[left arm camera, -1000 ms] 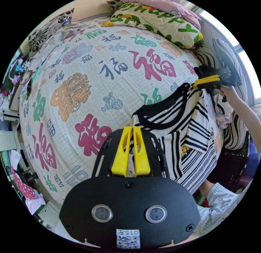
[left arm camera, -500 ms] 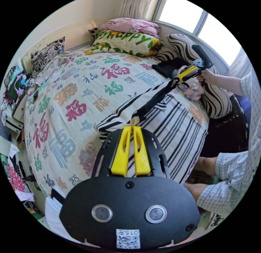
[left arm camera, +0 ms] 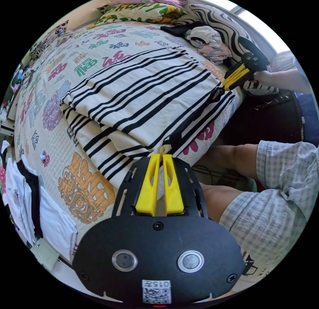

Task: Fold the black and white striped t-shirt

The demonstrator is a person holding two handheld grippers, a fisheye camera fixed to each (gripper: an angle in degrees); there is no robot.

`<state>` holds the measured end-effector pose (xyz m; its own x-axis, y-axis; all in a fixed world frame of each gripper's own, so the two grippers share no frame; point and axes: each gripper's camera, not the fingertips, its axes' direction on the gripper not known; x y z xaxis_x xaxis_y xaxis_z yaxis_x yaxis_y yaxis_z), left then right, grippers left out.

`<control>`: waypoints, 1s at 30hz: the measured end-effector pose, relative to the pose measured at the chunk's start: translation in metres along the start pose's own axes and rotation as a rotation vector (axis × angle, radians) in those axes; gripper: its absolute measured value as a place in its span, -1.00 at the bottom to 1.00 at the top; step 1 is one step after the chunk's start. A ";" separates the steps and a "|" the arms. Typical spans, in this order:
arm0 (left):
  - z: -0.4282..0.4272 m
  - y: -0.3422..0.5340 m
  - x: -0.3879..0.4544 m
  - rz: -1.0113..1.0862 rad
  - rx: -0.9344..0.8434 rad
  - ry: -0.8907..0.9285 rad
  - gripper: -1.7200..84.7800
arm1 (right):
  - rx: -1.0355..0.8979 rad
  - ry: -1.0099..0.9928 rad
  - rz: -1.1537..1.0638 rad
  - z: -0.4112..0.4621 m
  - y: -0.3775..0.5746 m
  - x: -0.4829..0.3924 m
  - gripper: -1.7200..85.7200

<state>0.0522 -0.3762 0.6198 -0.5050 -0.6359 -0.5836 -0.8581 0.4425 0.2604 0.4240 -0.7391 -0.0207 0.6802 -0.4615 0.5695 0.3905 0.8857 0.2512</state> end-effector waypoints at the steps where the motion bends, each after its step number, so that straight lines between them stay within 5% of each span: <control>1: 0.005 0.003 0.001 -0.011 -0.013 -0.003 -0.95 | -0.011 -0.001 -0.004 0.004 0.003 -0.001 -0.95; 7: 0.010 0.024 -0.008 -0.121 -0.095 0.024 -0.97 | -0.083 -0.130 0.112 0.008 0.028 0.013 -0.97; 14: 0.006 0.008 -0.028 -0.207 0.060 0.150 -0.97 | 0.100 -0.295 0.192 0.012 0.011 0.027 -0.98; 17: 0.041 -0.002 -0.032 -0.196 -0.037 0.153 -0.97 | -0.054 -0.226 0.208 0.050 -0.005 0.029 -0.98; 21: 0.063 0.007 -0.055 -0.234 -0.180 0.199 -0.97 | 0.010 -0.377 0.311 0.046 0.005 0.058 -0.97; 26: 0.008 0.008 -0.124 -0.415 0.080 0.173 -0.85 | 0.406 -0.389 0.628 -0.027 0.039 0.158 -0.84; 30: 0.001 0.001 -0.214 -0.669 0.300 0.237 -0.76 | 0.494 -0.370 0.763 -0.036 0.034 0.223 -0.76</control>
<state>0.1592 -0.2394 0.7441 0.0773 -0.9321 -0.3540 -0.9429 0.0470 -0.3298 0.6113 -0.8133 0.0862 0.3718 0.2144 0.9032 -0.4342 0.9002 -0.0349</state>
